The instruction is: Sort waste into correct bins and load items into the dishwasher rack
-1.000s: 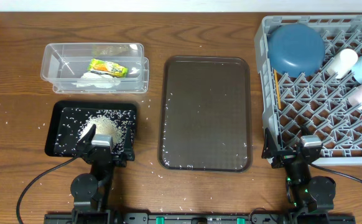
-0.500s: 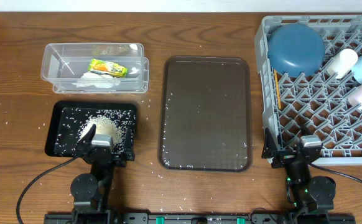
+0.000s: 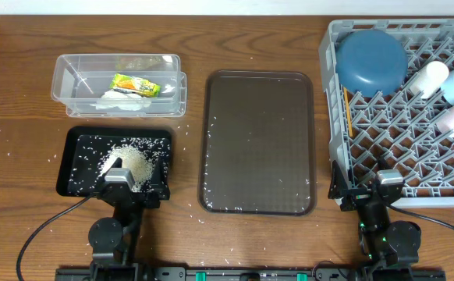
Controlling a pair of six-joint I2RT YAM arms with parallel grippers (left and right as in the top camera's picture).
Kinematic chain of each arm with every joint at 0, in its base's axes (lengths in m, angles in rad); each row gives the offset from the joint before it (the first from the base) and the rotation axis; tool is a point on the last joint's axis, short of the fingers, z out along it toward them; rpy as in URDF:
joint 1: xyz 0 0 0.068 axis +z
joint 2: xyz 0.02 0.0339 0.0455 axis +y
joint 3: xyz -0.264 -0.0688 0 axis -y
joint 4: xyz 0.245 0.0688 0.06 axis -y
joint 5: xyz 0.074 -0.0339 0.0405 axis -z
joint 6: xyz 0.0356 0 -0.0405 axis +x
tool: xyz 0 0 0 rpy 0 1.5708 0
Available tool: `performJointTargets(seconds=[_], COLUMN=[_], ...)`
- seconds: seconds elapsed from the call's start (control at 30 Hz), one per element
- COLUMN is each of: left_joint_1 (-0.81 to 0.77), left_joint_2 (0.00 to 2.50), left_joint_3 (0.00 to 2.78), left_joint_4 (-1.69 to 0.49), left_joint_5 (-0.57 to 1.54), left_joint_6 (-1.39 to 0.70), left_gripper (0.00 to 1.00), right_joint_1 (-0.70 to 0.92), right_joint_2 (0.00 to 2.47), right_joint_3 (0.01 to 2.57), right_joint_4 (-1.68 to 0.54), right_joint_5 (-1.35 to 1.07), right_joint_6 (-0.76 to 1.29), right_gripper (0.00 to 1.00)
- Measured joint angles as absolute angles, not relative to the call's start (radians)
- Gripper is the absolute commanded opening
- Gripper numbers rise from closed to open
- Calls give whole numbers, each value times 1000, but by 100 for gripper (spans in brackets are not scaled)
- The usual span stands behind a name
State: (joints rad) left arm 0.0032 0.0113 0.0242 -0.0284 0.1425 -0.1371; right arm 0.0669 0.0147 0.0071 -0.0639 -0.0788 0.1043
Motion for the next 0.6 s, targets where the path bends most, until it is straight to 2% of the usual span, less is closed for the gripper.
performJointTargets(seconds=[0.6], left_joint_1=[3], left_joint_2=[11], left_joint_3=[24], left_joint_4=[-31], left_joint_5=[115], left_joint_6=[-170], left_gripper=[95], right_joint_1=[67], right_joint_2=[15], right_joint_3=[7], right_joint_4=[-64], right_joint_5=[-79], right_joint_6=[102], right_gripper=[99])
